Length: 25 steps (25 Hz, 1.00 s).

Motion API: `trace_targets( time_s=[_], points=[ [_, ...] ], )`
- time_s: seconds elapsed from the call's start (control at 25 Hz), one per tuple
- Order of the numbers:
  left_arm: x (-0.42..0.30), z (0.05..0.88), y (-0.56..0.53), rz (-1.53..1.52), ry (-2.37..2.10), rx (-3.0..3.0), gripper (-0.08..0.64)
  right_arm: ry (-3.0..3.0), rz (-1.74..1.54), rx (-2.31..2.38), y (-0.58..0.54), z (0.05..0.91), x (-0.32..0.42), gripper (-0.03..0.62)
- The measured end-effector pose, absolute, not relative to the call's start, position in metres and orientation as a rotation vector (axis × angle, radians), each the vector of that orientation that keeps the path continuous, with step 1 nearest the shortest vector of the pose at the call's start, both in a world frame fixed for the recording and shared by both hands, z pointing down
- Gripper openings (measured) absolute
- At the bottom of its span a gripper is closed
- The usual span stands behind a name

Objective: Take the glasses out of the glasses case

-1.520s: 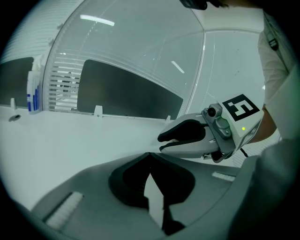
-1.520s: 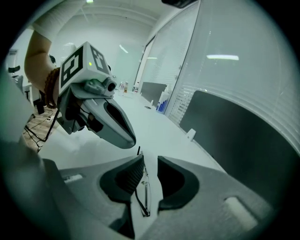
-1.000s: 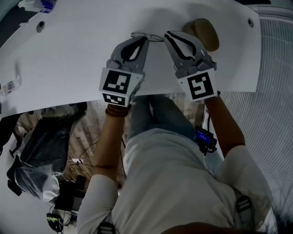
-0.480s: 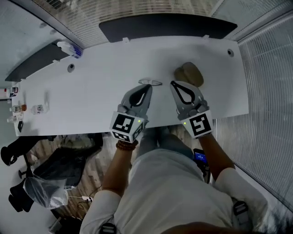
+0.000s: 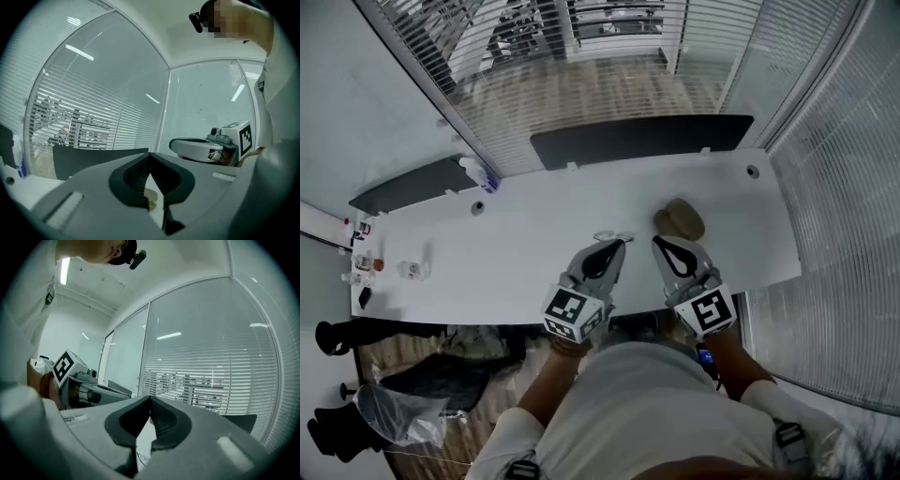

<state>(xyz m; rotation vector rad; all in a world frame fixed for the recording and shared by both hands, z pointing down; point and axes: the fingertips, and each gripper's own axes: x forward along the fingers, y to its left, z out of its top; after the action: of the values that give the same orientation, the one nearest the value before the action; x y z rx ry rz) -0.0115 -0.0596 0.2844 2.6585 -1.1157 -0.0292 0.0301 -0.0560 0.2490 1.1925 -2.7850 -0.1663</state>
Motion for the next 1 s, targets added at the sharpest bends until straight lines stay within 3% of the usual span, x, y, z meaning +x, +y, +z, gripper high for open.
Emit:
trace_targets(
  time_s=[1.0],
  points=[
    [0.014, 0.205, 0.003, -0.243, -1.044, 2.752, 0.002, -2.963, -0.088, 1.196, 0.013, 0.181, 0.05, 0.001]
  ],
)
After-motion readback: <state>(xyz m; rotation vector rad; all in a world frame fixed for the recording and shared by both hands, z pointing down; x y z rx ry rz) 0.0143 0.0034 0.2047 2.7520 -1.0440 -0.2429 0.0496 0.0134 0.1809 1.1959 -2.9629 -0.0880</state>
